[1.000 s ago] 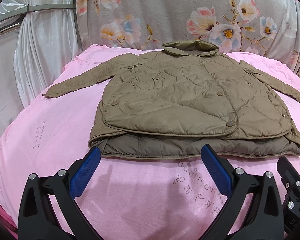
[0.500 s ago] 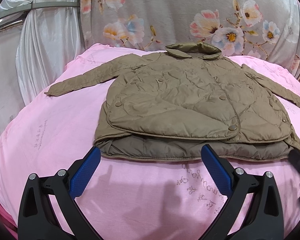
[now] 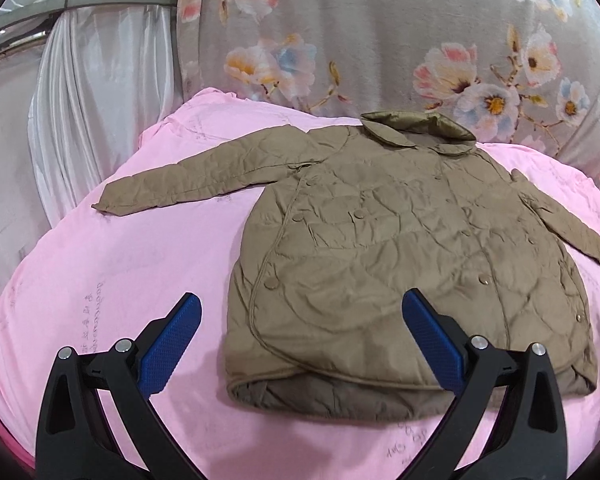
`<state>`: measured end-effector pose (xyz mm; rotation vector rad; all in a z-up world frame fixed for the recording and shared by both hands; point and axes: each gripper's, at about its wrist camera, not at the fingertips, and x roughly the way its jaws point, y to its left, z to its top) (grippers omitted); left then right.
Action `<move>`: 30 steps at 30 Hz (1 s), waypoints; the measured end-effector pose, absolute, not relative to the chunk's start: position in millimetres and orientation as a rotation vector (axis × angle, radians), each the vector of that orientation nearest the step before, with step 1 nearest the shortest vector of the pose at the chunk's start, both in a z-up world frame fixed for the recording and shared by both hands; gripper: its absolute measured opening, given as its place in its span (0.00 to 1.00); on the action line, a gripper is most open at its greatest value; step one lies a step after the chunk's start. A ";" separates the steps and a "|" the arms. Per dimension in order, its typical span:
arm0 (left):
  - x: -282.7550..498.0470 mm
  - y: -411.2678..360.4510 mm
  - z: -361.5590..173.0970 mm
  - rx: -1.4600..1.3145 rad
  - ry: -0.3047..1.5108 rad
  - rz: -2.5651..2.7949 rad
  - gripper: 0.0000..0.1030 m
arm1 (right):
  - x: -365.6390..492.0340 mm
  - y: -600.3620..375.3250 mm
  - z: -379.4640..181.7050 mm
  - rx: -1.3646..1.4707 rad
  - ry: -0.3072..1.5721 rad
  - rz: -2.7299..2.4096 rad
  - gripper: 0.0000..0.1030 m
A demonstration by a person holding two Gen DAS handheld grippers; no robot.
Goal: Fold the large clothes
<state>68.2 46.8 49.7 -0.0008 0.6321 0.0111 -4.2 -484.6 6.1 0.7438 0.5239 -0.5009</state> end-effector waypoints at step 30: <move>145.9 79.0 55.4 -0.038 0.672 0.075 0.95 | 175.7 -404.2 157.1 0.467 0.317 -0.167 0.06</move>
